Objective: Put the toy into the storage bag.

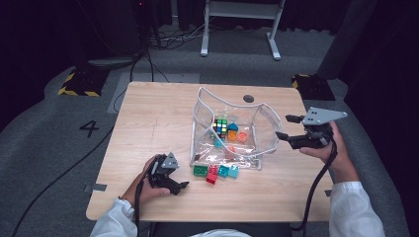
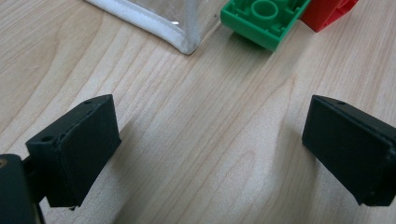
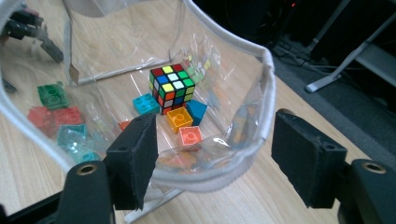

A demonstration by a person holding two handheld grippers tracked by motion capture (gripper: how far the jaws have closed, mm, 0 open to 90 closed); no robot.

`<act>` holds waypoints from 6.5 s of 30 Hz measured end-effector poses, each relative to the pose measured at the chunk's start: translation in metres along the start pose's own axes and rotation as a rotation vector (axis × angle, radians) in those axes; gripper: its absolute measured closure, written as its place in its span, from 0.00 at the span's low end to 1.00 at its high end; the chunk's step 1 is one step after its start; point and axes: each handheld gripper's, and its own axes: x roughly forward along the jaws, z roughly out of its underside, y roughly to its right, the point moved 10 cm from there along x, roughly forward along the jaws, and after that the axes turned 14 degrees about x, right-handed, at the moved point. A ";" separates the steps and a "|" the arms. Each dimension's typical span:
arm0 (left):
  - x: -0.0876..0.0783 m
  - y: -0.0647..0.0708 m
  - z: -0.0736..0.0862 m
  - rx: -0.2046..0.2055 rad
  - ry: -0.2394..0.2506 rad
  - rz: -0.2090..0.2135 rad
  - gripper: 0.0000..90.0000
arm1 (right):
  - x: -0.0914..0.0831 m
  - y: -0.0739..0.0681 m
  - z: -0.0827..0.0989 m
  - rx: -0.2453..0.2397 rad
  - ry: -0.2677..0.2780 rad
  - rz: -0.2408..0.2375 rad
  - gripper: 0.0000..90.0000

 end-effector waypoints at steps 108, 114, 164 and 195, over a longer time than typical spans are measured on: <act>0.000 0.000 0.000 0.000 0.000 0.000 0.05 | 0.046 -0.057 0.150 0.098 -0.070 -0.174 0.66; 0.000 0.000 0.000 0.000 0.000 0.000 0.05 | 0.028 -0.032 0.143 0.120 -0.029 -0.113 0.66; 0.000 0.000 0.000 0.000 0.000 0.000 0.05 | 0.027 0.023 -0.041 0.054 0.072 -0.063 0.66; 0.000 0.000 0.000 0.000 0.000 0.000 0.04 | 0.115 -0.027 -0.010 -0.232 -0.409 -0.088 0.66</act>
